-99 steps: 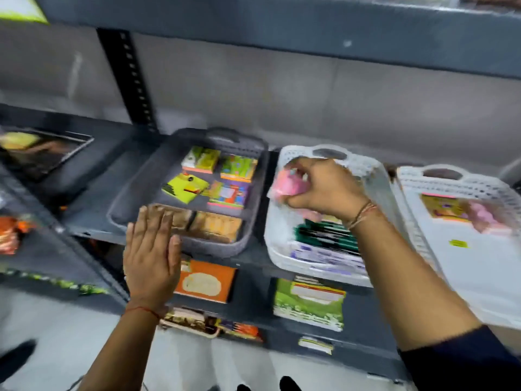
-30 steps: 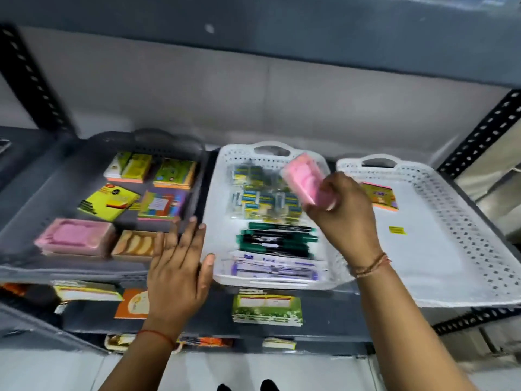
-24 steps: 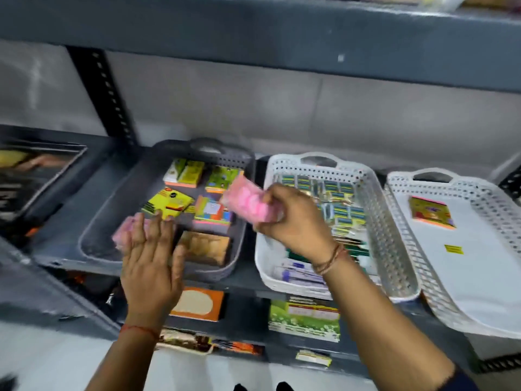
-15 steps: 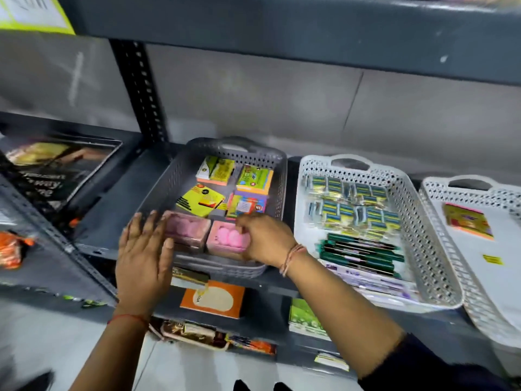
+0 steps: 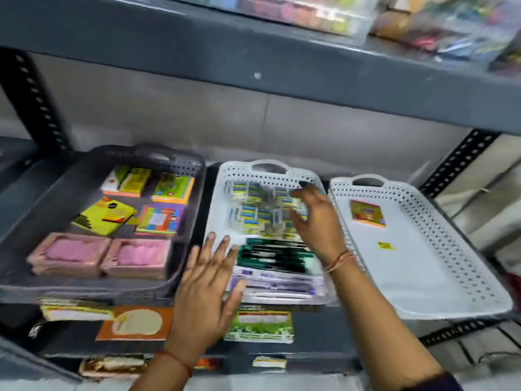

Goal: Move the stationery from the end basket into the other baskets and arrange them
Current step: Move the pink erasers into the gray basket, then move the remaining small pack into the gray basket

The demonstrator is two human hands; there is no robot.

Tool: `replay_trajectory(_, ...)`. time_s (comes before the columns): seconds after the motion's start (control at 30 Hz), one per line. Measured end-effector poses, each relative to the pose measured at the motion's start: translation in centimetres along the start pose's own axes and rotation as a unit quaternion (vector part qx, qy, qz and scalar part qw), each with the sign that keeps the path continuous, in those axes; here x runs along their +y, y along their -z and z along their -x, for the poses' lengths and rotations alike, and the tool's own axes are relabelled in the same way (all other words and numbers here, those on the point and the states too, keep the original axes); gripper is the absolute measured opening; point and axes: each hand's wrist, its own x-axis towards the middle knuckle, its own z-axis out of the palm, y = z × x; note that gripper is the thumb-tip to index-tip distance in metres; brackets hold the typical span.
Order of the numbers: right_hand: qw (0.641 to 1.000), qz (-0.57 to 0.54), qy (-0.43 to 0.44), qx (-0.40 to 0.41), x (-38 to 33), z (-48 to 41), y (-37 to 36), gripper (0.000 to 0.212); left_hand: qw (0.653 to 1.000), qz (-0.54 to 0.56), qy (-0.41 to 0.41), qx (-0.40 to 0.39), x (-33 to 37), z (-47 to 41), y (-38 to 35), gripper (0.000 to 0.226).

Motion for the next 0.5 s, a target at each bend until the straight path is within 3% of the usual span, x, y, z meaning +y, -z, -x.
replay_trajectory(0.13,0.988,0.116,-0.086,-0.052,10.6,-2.9,1.8,0.04,0.998,-0.031,0.053,-0.031,1.6,-0.7,-2.4,0.069)
replay_trajectory(0.3,0.925,0.173,-0.204,-0.268,19.2,-5.2,0.6,0.058,0.995,-0.051,0.077,0.042,1.4,-0.4,-3.2,0.062)
replay_trajectory(0.37,0.907,0.164,-0.206,-0.329,20.4,-4.7,0.4,0.058,0.993,-0.053,0.07,0.077,1.4,-0.3,-3.4,0.06)
replay_trajectory(0.5,0.904,0.212,-0.143,-0.343,21.0,-4.5,2.1,0.059,0.99,-0.079,0.059,0.106,1.5,-0.4,-3.4,0.061)
